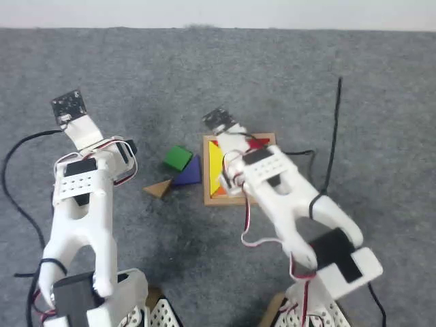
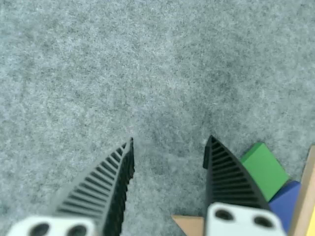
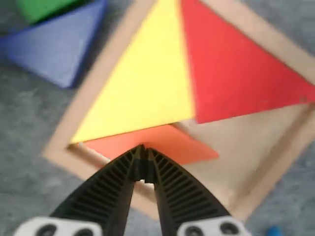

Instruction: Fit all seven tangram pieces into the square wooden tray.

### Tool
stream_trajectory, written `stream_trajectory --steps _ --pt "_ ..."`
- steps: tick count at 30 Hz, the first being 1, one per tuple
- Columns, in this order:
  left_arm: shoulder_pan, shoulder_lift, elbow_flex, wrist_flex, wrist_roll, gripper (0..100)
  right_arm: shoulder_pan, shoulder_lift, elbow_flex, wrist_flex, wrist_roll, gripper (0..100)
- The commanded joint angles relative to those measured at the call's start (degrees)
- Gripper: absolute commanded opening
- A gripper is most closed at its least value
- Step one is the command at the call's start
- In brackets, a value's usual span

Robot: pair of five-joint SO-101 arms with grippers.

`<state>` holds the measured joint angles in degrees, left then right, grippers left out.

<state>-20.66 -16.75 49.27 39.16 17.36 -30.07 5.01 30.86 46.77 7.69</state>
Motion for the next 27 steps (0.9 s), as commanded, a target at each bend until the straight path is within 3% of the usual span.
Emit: stream_trajectory --steps 1,10,16,22,27 --pt "-0.2 -2.6 -0.3 -1.1 0.4 22 5.9 3.5 -5.0 2.3 1.9 0.9" --pt "-0.2 -2.6 -0.3 -1.1 0.4 22 15.4 7.8 -14.9 2.6 9.3 0.8" --pt "-0.2 -2.6 -0.4 -1.2 0.4 22 16.0 13.4 -24.8 5.0 10.3 0.8" --pt "-0.2 -2.6 -0.4 -1.2 0.4 22 16.2 21.3 -36.5 10.4 10.0 0.8" --pt "-0.2 -2.6 -0.4 -1.2 0.4 22 16.7 17.4 -38.2 11.8 5.0 0.8"
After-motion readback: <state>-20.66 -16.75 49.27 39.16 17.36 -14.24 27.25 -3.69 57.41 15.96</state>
